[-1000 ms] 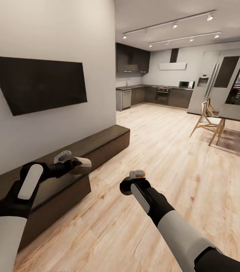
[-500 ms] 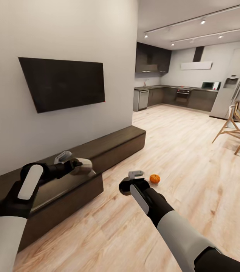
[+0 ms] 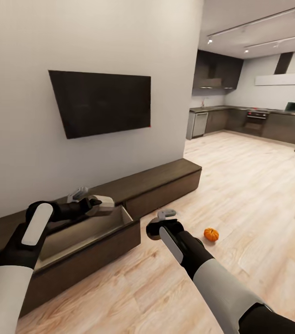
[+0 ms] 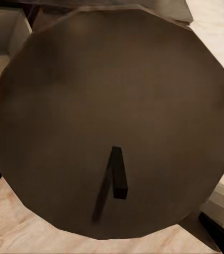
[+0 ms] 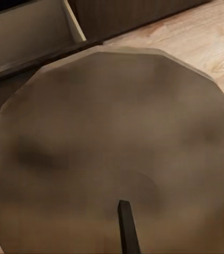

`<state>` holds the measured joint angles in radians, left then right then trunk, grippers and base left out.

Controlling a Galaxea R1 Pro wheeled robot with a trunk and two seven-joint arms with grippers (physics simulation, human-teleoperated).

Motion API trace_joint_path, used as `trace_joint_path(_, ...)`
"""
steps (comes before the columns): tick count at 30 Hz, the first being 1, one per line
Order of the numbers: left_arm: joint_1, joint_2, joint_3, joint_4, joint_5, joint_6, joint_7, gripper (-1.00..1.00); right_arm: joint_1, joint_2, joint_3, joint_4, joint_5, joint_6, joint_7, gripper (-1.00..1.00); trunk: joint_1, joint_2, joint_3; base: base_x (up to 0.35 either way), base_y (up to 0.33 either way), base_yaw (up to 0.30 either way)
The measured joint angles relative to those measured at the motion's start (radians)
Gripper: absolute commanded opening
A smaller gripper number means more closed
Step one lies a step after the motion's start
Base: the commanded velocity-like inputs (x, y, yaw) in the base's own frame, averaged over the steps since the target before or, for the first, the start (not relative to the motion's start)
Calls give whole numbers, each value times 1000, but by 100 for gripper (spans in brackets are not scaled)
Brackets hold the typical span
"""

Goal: Place each of the two pumpkins and all three candles from the living room inside a cabinet in the living room (use any cabinet), then make sure every cabinet is closed, and position the cauldron so it is next to a table in the living room.

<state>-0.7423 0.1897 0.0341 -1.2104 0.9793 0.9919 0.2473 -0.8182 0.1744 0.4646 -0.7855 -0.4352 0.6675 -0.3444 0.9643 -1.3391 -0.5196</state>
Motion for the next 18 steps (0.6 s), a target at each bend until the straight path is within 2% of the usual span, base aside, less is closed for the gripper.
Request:
trace_joint_path(5,0,-1,0,0,0,0,0,-100,0,0,0,0,0,0,0,-100,0,0,0,323,-69,288)
trace_joint_path(18,0,-1,0,2,0,0,0,-100,0,0,3,0,0,0,0,-100,0,0,0,287,-3,288)
